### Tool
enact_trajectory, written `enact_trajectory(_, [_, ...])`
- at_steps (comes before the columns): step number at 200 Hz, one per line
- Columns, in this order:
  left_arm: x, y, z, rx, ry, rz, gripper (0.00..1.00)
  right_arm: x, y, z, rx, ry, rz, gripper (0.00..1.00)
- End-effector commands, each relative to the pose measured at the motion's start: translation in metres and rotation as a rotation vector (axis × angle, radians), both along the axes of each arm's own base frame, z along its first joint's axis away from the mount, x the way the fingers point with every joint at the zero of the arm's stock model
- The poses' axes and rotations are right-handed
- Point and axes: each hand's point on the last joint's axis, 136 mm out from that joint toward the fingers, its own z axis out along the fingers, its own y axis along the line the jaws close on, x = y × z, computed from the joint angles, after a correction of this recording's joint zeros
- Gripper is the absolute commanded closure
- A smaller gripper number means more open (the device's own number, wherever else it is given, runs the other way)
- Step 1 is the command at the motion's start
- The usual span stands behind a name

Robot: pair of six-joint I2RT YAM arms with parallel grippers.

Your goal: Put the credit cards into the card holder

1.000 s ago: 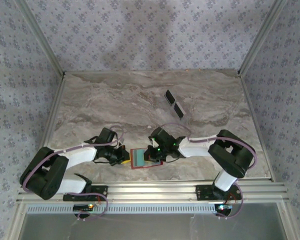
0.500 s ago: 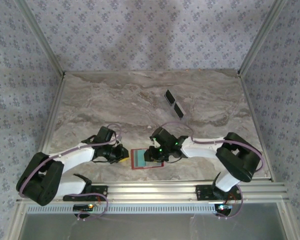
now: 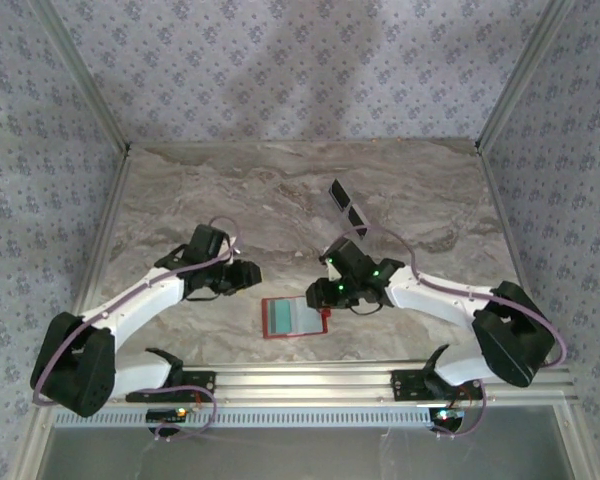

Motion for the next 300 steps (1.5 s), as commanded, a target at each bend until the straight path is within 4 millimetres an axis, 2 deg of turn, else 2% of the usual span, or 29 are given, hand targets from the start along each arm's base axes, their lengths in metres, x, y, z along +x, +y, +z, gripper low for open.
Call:
enact_trajectory(1, [0.009,0.003,0.009,0.068,-0.049,-0.014,0.59,0.01,-0.014,0.007,-0.048,-0.043,0.024,0.57])
enact_trajectory(21, [0.009,0.0,0.007,0.074,-0.039,-0.026,0.58,0.013,-0.013,0.013,-0.042,-0.055,0.052,0.59])
enact_trajectory(45, [0.008,-0.002,-0.001,0.093,-0.039,-0.035,0.58,0.014,-0.012,0.008,-0.037,-0.056,0.067,0.6])
enact_trajectory(67, [0.012,-0.006,0.003,0.104,-0.058,-0.028,0.57,0.031,-0.024,0.016,-0.085,-0.101,0.045,0.59])
enact_trajectory(87, [0.018,-0.011,0.018,0.131,-0.12,-0.048,0.53,0.057,-0.04,0.034,-0.104,-0.193,0.003,0.56])
enact_trajectory(102, [0.024,-0.013,0.026,0.154,-0.152,-0.045,0.49,0.085,-0.055,0.05,-0.124,-0.263,-0.049,0.51])
enact_trajectory(144, [0.04,-0.027,0.043,0.161,-0.186,-0.062,0.33,0.157,-0.101,0.097,-0.172,-0.405,-0.206,0.17])
enact_trajectory(169, [0.047,-0.036,0.061,0.148,-0.219,-0.064,0.16,0.188,-0.128,0.11,-0.142,-0.408,-0.281,0.15])
enact_trajectory(172, [0.048,-0.037,0.064,0.146,-0.227,-0.064,0.1,0.191,-0.13,0.11,-0.134,-0.407,-0.288,0.15])
enact_trajectory(176, [0.048,-0.038,0.066,0.147,-0.231,-0.064,0.08,0.196,-0.133,0.11,-0.118,-0.406,-0.295,0.15])
enact_trajectory(186, [0.049,-0.04,0.071,0.148,-0.245,-0.063,0.07,0.204,-0.138,0.103,-0.081,-0.381,-0.3,0.16])
enact_trajectory(188, [0.05,-0.04,0.073,0.148,-0.247,-0.061,0.07,0.21,-0.137,0.11,-0.065,-0.393,-0.301,0.16])
enact_trajectory(192, [0.05,-0.041,0.074,0.145,-0.249,-0.062,0.07,0.215,-0.137,0.112,-0.044,-0.388,-0.298,0.17])
enact_trajectory(211, [0.05,-0.045,0.076,0.134,-0.237,-0.063,0.07,0.226,-0.144,0.102,-0.019,-0.329,-0.292,0.22])
enact_trajectory(244, [0.041,-0.052,0.072,0.161,-0.225,-0.102,0.09,0.23,-0.151,0.076,-0.005,-0.277,-0.285,0.31])
enact_trajectory(259, [0.04,-0.051,0.069,0.161,-0.219,-0.089,0.09,0.228,-0.147,0.066,0.01,-0.245,-0.27,0.32])
enact_trajectory(282, [0.04,-0.052,0.069,0.159,-0.216,-0.088,0.09,0.224,-0.138,0.056,0.061,-0.209,-0.249,0.42])
enact_trajectory(300, [0.043,-0.053,0.069,0.155,-0.22,-0.078,0.09,0.219,-0.125,0.057,0.136,-0.179,-0.225,0.48])
